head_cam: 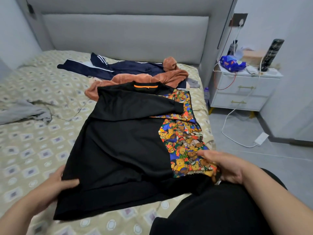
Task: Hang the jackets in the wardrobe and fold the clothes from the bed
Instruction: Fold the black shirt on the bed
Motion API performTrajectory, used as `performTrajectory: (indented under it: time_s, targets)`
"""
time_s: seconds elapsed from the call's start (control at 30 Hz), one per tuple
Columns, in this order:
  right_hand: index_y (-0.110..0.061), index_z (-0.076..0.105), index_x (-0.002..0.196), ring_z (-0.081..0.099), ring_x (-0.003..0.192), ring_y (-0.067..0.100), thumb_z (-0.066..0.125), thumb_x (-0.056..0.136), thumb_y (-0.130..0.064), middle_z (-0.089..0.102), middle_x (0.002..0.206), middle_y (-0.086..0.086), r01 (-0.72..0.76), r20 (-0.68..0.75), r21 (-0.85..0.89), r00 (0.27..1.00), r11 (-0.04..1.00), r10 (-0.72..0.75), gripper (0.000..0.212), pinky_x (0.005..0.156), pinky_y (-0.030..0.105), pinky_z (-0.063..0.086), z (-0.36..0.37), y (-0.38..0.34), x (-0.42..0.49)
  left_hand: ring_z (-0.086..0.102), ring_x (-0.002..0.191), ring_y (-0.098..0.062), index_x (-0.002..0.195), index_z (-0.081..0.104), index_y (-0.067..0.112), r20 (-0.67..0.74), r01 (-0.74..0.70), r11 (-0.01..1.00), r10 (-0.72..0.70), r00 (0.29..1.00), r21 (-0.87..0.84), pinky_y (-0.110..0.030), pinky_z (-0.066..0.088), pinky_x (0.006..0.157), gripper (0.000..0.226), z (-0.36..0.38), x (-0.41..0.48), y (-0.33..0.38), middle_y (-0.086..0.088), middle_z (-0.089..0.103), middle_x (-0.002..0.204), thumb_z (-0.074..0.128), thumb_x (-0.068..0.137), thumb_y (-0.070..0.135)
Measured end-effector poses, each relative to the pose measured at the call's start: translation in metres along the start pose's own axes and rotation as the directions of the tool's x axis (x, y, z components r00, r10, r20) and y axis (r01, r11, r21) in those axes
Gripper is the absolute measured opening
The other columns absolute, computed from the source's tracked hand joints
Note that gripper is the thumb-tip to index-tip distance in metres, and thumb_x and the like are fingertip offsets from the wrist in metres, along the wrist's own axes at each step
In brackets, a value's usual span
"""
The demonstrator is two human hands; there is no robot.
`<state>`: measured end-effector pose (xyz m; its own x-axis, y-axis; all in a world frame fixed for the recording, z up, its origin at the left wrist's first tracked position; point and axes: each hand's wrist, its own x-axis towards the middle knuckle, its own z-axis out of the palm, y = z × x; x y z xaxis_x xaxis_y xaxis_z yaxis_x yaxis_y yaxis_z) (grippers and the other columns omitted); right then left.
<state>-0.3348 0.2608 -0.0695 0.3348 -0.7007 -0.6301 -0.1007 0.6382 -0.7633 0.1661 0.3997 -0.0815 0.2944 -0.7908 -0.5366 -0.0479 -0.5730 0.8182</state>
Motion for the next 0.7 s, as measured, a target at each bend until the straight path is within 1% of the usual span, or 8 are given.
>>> performTrajectory:
  time_s: [0.07,0.2,0.3,0.43,0.5,0.53,0.63,0.7]
  targets:
    - [-0.027,0.068,0.118,0.06,0.064,0.019,0.098,0.041,-0.037,0.069,0.102,0.006,-0.072,0.06,-0.229,0.994,0.971,0.088,0.083,0.051,0.026,0.048,0.0,0.002,-0.004,0.065,0.111,-0.024,0.127,0.054,0.029,0.015,0.013,0.996,-0.014,1.0,0.087,-0.044,0.048,0.096,0.063,-0.003,-0.006,-0.017,-0.003,0.067,0.126,0.071,0.079,-0.008]
    - [-0.019,0.06,0.122,0.048,0.044,0.014,0.068,0.084,0.003,0.058,0.076,0.01,-0.077,0.009,-0.276,0.997,0.958,0.083,0.044,0.04,0.021,0.038,0.001,0.003,-0.002,0.066,0.1,-0.03,0.123,0.057,0.032,-0.127,-0.077,0.981,0.055,0.99,-0.179,-0.043,0.05,0.081,0.059,0.006,-0.012,-0.018,-0.007,0.069,0.116,0.057,0.085,-0.014]
    - [-0.008,0.06,0.106,0.059,0.047,0.018,0.055,0.09,0.011,0.063,0.069,0.012,0.055,-0.127,0.048,0.991,0.997,-0.049,0.025,0.04,0.023,0.05,0.0,-0.001,0.001,0.066,0.084,-0.021,0.14,0.045,0.041,-0.249,-0.177,0.921,0.091,0.964,-0.348,-0.034,0.056,0.062,0.066,0.002,-0.007,0.004,0.0,0.063,0.108,0.054,0.092,-0.003]
    - [-0.002,0.056,0.094,0.064,0.047,0.015,0.044,0.095,0.012,0.064,0.063,0.015,0.233,-0.242,0.453,0.961,0.861,-0.133,0.018,0.045,0.022,0.055,-0.002,-0.009,-0.001,0.063,0.05,-0.004,0.111,0.063,0.016,-0.241,-0.205,0.651,0.036,0.97,-0.73,-0.013,0.055,0.052,0.024,-0.009,0.008,0.037,-0.002,0.059,0.087,0.06,0.091,0.003]
    - [-0.002,0.055,0.089,0.062,0.048,0.01,0.045,0.096,0.01,0.06,0.071,0.014,0.312,-0.3,0.532,0.939,0.787,-0.169,0.017,0.047,0.018,0.054,-0.004,-0.008,0.002,0.072,0.072,-0.01,0.097,0.066,0.0,-0.168,-0.179,0.486,0.067,0.983,-0.855,-0.022,0.059,0.067,0.056,-0.01,0.014,0.045,-0.004,0.068,0.085,0.087,0.045,-0.002]
    - [-0.002,0.056,0.091,0.063,0.053,0.011,0.046,0.097,0.008,0.058,0.078,0.013,0.355,-0.346,0.557,0.921,0.75,-0.179,0.016,0.05,0.018,0.056,-0.007,-0.006,0.006,0.072,0.09,-0.019,0.099,0.064,-0.007,-0.158,-0.172,0.424,0.069,0.985,-0.889,-0.029,0.059,0.077,0.073,-0.011,0.019,0.048,-0.011,0.072,0.093,0.083,0.029,-0.005]
    - [0.003,0.059,0.113,0.065,0.091,0.021,0.045,0.085,0.017,0.063,0.104,0.019,0.408,-0.391,0.565,0.898,0.717,-0.203,0.034,0.063,0.022,0.06,-0.015,-0.005,0.01,0.064,0.114,-0.035,0.106,0.062,-0.018,-0.133,-0.156,0.331,0.091,0.987,-0.931,-0.037,0.052,0.091,0.051,-0.002,0.026,0.051,-0.026,0.067,0.116,0.04,0.06,-0.021]
    - [0.009,0.058,0.123,0.062,0.11,0.026,0.042,0.065,0.024,0.063,0.119,0.022,0.378,-0.352,0.524,0.912,0.763,-0.21,0.062,0.074,0.022,0.06,-0.021,-0.002,0.014,0.064,0.111,-0.027,0.095,0.074,-0.008,-0.142,-0.156,0.525,0.068,0.988,-0.837,-0.033,0.053,0.092,0.06,0.008,0.031,0.051,-0.02,0.068,0.115,0.026,0.064,-0.024]
